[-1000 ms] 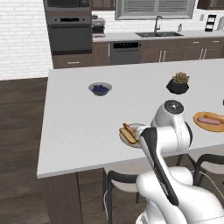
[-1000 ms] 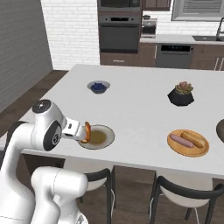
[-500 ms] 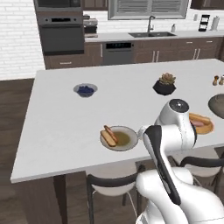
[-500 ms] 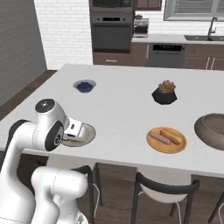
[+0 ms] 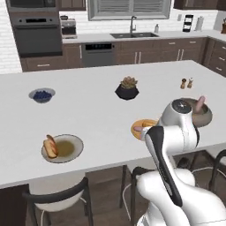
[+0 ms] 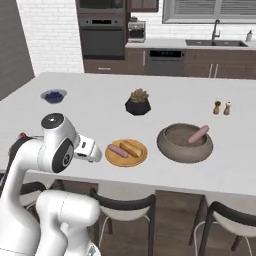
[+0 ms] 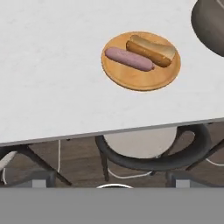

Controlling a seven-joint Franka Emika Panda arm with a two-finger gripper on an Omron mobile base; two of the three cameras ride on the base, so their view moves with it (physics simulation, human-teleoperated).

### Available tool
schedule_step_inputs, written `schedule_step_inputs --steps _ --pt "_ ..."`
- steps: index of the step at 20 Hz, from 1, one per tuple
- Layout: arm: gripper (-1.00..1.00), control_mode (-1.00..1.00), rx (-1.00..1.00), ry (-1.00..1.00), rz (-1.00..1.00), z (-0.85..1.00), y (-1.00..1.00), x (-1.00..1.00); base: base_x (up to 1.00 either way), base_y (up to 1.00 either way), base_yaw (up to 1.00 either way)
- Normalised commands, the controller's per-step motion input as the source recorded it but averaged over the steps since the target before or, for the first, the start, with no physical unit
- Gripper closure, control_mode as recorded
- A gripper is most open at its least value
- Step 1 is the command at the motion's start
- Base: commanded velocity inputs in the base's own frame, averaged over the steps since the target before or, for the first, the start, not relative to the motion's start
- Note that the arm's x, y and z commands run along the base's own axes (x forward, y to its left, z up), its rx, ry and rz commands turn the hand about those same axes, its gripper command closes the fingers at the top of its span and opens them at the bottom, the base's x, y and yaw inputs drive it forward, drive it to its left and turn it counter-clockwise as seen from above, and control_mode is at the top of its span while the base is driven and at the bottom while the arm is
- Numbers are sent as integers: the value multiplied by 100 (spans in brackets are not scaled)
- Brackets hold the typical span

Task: Place one bun and one sausage from the bowl on each plate.

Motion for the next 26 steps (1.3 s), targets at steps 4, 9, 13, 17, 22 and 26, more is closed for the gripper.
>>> schedule_step_inputs --steps 4,9,13,17,22,26 --pt "-100 100 0 0 0 0 0 0 0 -100 -7" --pt "-100 100 0 0 0 0 0 0 0 -100 -6" --pt "-100 100 0 0 0 0 0 0 3 -88 -6" --pt "-100 -100 0 2 -1 -1 -4 0 3 -30 -1" --pt "-100 -100 0 -6 -5 10 5 18 0 0 0" --pt "-100 -100 0 -19 -23 44 13 51 0 0 0"
